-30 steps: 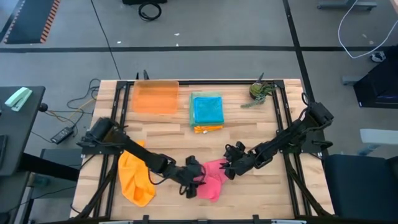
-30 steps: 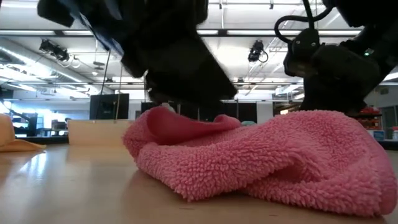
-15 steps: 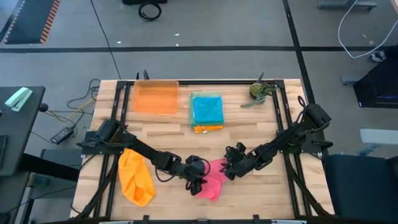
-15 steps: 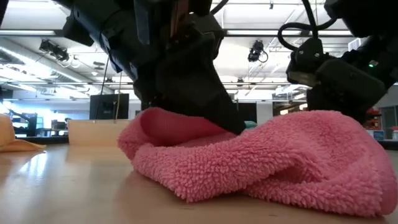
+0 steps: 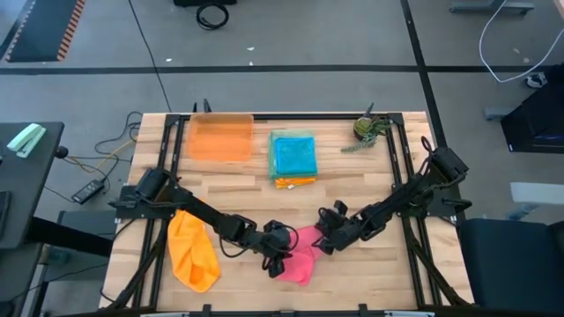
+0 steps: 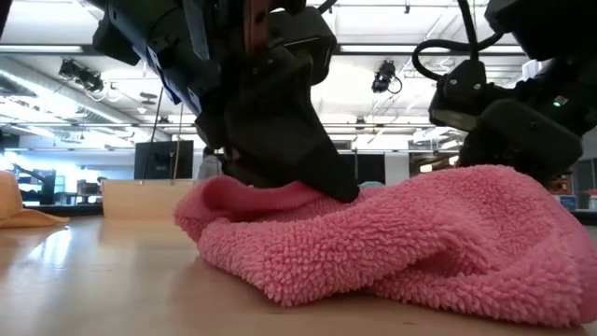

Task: Fold microfiber towels
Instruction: Fold the pink towel

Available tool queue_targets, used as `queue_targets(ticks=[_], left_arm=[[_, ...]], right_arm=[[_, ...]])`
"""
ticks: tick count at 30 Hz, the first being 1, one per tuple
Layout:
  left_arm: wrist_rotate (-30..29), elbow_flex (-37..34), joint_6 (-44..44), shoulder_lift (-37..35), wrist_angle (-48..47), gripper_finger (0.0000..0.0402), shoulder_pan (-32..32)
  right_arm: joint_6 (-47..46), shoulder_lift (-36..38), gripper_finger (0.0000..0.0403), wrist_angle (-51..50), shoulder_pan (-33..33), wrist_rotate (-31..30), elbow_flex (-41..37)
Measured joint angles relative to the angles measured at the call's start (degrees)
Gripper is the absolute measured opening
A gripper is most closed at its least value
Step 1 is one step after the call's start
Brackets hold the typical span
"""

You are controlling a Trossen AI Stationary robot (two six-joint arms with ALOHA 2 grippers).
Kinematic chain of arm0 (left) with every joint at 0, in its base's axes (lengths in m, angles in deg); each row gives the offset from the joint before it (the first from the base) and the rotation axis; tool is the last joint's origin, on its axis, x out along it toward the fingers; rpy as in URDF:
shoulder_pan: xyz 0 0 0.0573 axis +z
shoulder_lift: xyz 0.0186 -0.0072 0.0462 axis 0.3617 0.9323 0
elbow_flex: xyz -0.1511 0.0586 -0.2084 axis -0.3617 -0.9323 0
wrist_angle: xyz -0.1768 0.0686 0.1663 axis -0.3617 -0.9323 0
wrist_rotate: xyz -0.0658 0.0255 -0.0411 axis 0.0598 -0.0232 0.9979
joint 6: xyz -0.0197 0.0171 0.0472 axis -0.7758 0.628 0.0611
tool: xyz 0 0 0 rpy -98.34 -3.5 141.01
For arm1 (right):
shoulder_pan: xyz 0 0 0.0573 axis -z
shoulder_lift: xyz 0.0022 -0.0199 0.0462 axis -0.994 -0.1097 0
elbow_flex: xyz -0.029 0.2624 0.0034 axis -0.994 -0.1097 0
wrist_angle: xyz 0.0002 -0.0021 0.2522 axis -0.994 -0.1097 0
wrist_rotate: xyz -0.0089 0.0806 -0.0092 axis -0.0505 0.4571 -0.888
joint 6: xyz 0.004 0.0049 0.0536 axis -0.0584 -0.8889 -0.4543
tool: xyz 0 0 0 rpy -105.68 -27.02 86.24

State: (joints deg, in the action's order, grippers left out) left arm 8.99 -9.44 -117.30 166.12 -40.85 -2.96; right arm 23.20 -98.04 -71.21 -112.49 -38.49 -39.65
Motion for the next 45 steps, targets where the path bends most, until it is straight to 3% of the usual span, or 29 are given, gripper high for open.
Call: queue_targets(ticks=[3,6,17,27,35,41,45], left_arm=[[0.06,0.00,0.37,-0.04,-0.02,0.0044,-0.02],[1.06,-0.01,2.52,-1.28,-0.59,0.0011,-0.07],[0.21,0.00,7.88,-13.41,-8.88,0.0008,-0.22],[1.42,0.00,5.91,-12.75,-13.38,0.0066,-1.60],[1.10,-0.04,3.43,-7.27,-14.06,0.0124,-1.30],[1.16,-0.04,0.97,-7.17,-13.73,0.0135,-1.17],[3.88,0.03,5.66,-5.93,-10.49,0.0152,-3.34]], right_arm=[[1.36,0.00,0.0012,0.20,-0.61,0.05,0.00],[1.76,0.00,0.0007,0.14,-1.41,-0.43,0.00],[1.92,7.54,0.0006,-5.77,-6.25,-11.88,0.00],[5.36,14.69,0.0005,-7.83,-7.11,-15.24,0.02],[1.71,11.17,0.0005,-7.94,-7.11,-12.97,0.02],[-1.14,8.54,0.0005,-8.72,-7.11,-11.92,0.02],[-1.53,8.35,0.0005,-9.00,-7.09,-11.92,0.02]])
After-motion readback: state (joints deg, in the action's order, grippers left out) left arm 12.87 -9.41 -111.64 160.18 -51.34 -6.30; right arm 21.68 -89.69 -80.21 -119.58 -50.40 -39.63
